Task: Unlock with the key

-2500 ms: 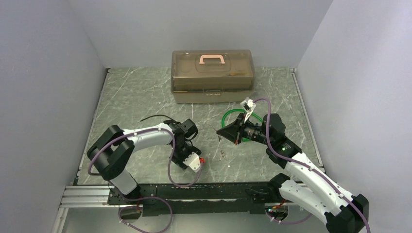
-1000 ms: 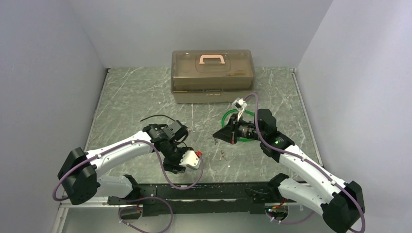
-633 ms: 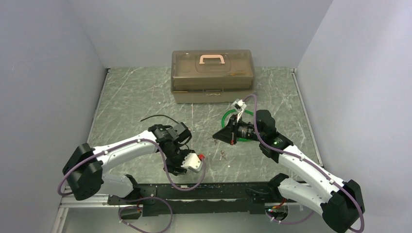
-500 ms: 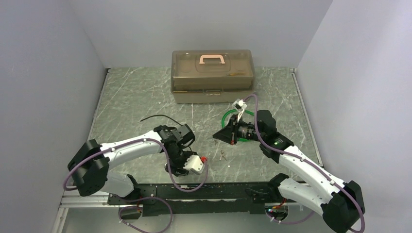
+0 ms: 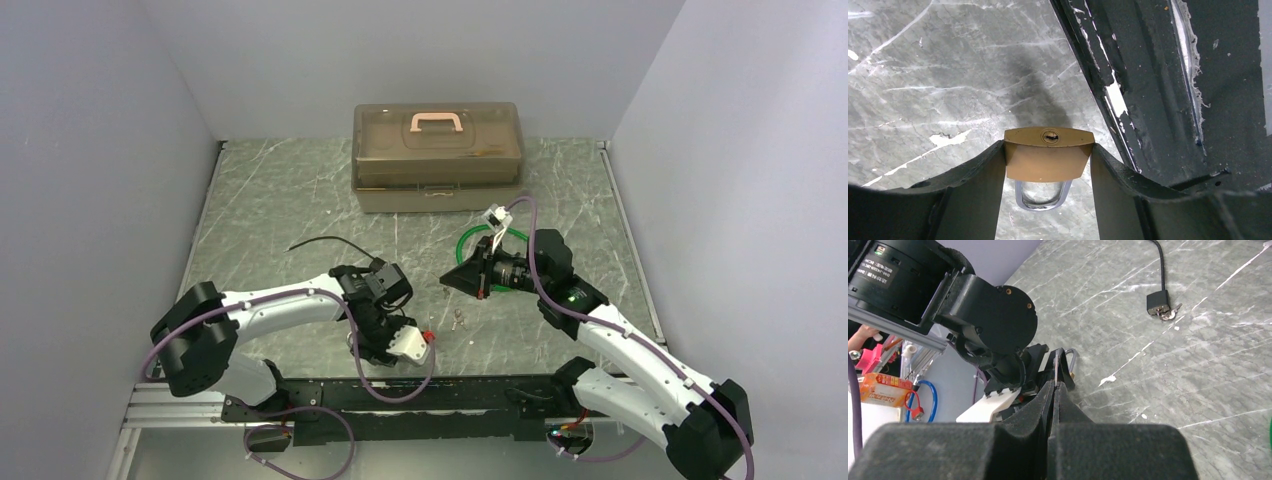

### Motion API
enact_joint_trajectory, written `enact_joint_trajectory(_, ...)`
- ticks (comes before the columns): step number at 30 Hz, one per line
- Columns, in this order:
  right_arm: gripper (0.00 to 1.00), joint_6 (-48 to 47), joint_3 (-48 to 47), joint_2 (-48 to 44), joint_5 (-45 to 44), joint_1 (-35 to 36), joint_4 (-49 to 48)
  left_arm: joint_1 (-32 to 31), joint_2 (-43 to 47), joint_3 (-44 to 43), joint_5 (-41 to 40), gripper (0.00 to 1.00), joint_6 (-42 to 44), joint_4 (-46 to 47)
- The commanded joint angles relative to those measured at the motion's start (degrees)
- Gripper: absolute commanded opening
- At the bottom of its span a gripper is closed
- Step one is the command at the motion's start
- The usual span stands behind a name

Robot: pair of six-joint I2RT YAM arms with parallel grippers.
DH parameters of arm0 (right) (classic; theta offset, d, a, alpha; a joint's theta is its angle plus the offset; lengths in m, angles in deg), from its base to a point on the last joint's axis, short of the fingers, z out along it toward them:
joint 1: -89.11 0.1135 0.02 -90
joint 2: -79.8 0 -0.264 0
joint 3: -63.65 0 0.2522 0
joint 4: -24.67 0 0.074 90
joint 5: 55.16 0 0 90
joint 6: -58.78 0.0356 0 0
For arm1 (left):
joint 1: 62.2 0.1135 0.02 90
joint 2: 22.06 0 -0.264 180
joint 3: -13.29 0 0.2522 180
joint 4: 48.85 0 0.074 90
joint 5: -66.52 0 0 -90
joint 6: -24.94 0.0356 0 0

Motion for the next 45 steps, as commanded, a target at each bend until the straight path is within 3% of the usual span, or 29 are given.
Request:
enact_joint_trajectory(1,0.0,-0.45,-0.4,-1.73,-1.51,-0.14,-1.06,-1.43,-0.42,0.91,-0.69,0.23,-1.49,3.75)
enact_joint_trajectory(7,0.0,-0.22,-0.37,-2.17,-1.85,-0.15,-1.3,-4.92,-1.95,3.93,-8.7,0.34,-5.21,10.09)
enact_joint_trajectory(14,0.0,-0.19,-1.08,-2.37,-1.95,-0.14,-0.62,-6.29,-7.35,1.29,-13.26,0.51,-10.52,9.84)
enact_joint_trajectory(15,0.0,-0.21,-1.25,-2.46,-2.05,-0.12,-0.32,-6.29,-6.15,1.79,-13.25,0.59,-10.66,10.56)
enact_joint_trajectory(17,0.0,-0.37,-1.6,-2.75,-2.09,-0.19,0.46,-6.24,-4.02,2.61,-13.37,0.95,-11.19,10.95)
enact_joint_trajectory(18,0.0,-0.37,-1.78,-2.8,-2.15,-0.17,0.62,-6.22,-3.27,2.51,-13.02,0.99,-11.5,9.92)
enact_joint_trajectory(24,0.0,-0.25,-2.88,-2.6,-2.23,-0.17,1.56,-3.05,5.22,3.1,-12.67,0.99,-10.12,4.95)
enact_joint_trajectory(30,0.0,-0.27,-4.18,-2.49,-2.98,-0.18,2.76,3.09,12.52,10.5,-14.15,0.99,-6.15,7.89)
enact_joint_trajectory(38,0.0,0.6,-5.69,-0.55,-2.85,-0.08,1.65,3.09,15.13,15.93,-15.03,0.81,-4.81,10.53)
enact_joint_trajectory(45,0.0,0.99,-6.24,0.24,-2.92,-0.06,1.17,2.74,13.18,15.38,-13.09,0.67,-5.03,12.4)
